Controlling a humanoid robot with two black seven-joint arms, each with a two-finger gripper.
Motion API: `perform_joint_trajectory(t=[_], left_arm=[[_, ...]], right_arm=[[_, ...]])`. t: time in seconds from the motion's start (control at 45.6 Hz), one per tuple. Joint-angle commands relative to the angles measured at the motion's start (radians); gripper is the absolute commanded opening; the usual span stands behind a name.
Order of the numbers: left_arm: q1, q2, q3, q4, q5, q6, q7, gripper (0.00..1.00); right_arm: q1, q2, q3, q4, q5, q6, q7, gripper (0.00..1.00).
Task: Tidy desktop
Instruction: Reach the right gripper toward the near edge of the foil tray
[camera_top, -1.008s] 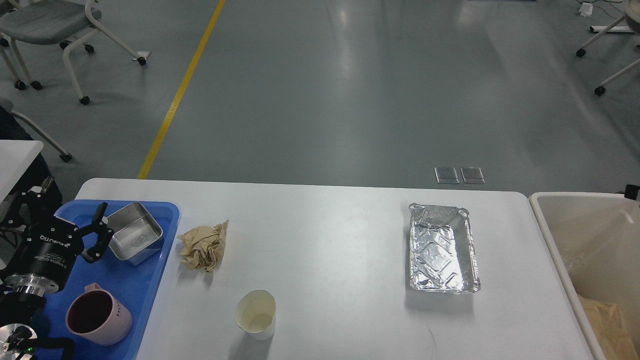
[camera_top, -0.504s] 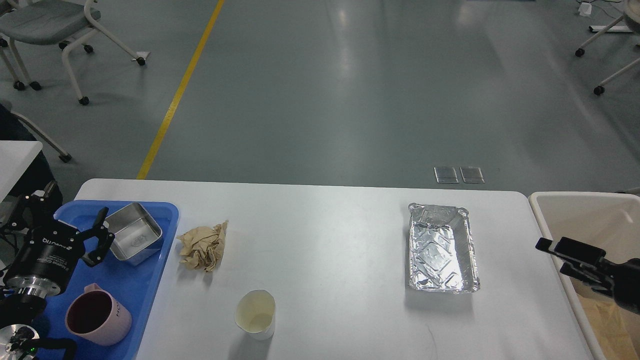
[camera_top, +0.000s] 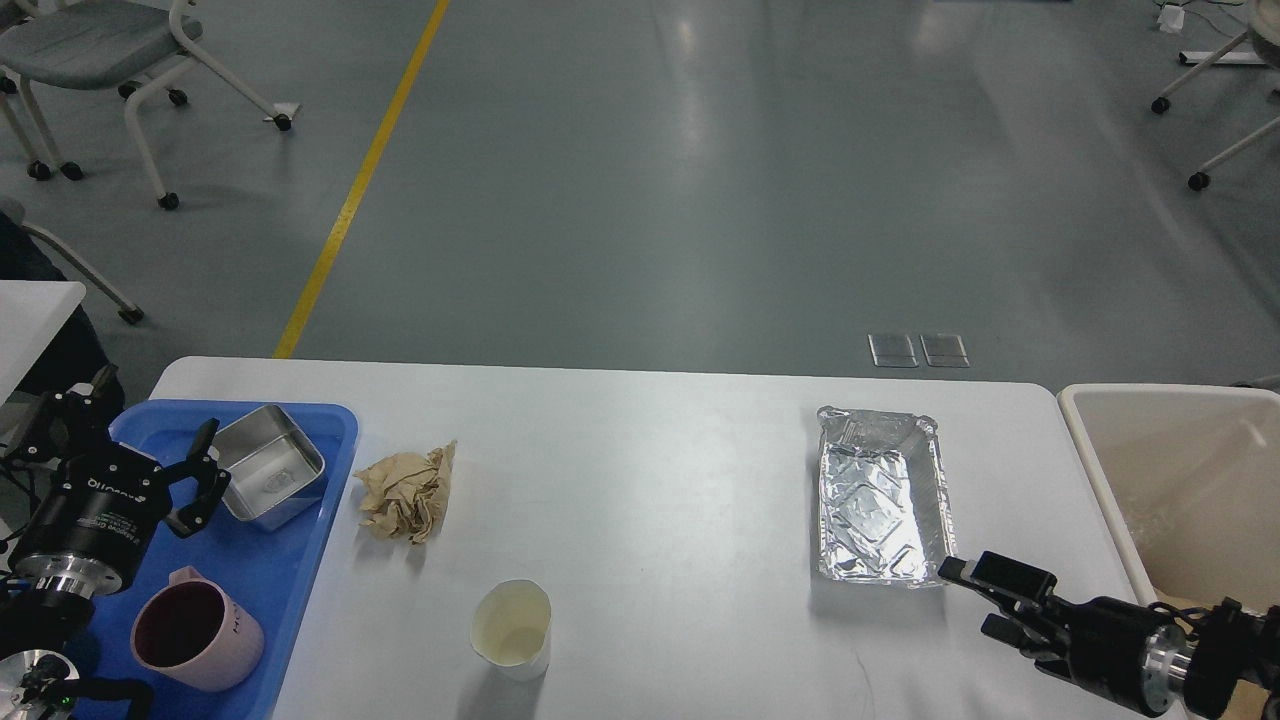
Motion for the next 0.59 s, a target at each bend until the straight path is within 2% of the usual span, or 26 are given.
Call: perform_joint_trajectory(t=[0.0,0.57], left_arm=[[-0.001,0.001,0.004,0.000,0.000,0.000,-0.001,0.97],[0.001,0.001,0.005,0.000,0.000,0.000,-0.001,0.97]], right_arm=[[0.003,0.043,-0.001,-0.019,0.001,-0.004,-0.004,1.00],[0.101,0.223,-0.007,-0.222,0.003,-0.023,-0.035,1.00]])
